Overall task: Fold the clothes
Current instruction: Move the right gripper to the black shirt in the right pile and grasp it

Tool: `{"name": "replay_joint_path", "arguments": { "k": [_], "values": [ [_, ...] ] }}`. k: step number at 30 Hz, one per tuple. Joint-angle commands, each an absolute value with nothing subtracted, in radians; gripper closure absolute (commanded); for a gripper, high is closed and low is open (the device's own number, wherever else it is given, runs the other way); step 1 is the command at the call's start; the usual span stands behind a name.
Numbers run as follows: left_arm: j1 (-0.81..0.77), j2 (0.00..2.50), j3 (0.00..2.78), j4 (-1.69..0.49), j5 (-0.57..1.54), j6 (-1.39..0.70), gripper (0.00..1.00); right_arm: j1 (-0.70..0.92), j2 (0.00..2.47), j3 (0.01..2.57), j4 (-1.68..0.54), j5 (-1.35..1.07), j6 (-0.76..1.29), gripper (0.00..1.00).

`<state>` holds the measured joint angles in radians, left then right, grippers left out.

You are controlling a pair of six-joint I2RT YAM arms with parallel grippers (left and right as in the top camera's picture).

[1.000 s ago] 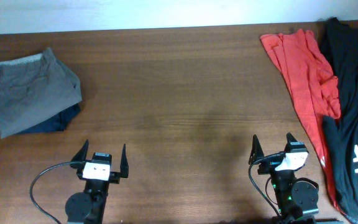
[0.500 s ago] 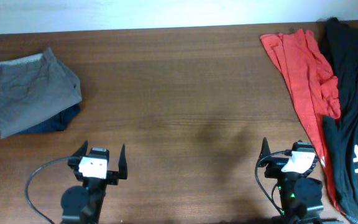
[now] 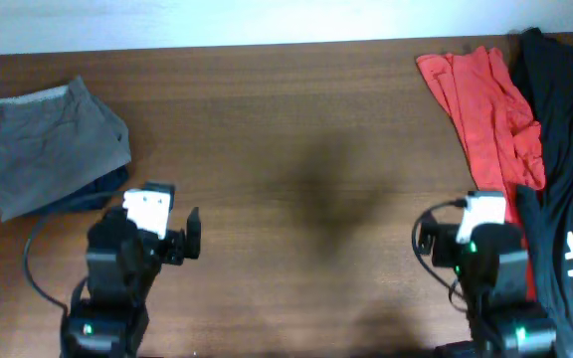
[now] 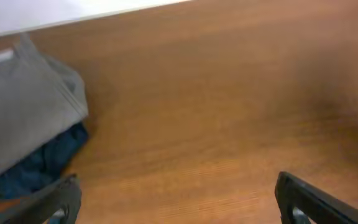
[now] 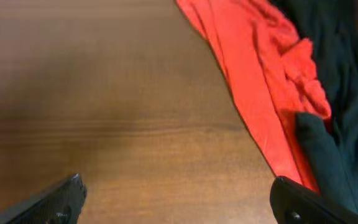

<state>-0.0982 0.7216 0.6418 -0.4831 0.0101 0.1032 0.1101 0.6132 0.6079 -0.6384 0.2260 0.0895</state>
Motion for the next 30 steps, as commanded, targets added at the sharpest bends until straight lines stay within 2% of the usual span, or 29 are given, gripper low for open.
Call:
{"name": "replay_joint_path", "arguments": {
  "k": [1,10,13,16,20,23,25,30],
  "values": [
    [-0.102,0.804,0.754,-0.538,0.060,0.090,0.01,0.103,0.828,0.775,-0.723,0.213,0.086,0.01],
    [-0.102,0.818,0.799,-0.547,0.067,0.090,0.01,0.077,1.128,0.882,-0.666,0.342,0.092,0.01],
    [-0.102,0.818,0.799,-0.547,0.067,0.090,0.01,-0.003,1.180,0.882,-0.651,0.395,0.166,0.07],
    [-0.102,0.818,0.799,-0.546,0.067,0.090,0.01,-0.172,1.266,0.882,-0.654,0.397,0.268,0.07],
    [-0.102,0.818,0.799,-0.546,0.068,0.090,0.01,-0.305,1.375,0.882,-0.637,0.382,0.305,0.07],
    [-0.102,0.819,0.799,-0.535,0.068,0.090,0.01,-0.353,1.463,0.882,-0.635,0.383,0.305,0.08],
    [-0.102,0.819,0.799,-0.533,0.068,0.090,0.01,-0.392,1.548,0.882,-0.627,0.391,0.305,0.13],
    [-0.102,0.819,0.799,-0.532,0.086,0.090,0.02,-0.436,1.629,0.882,-0.580,0.401,0.305,0.18]
  ]
}}
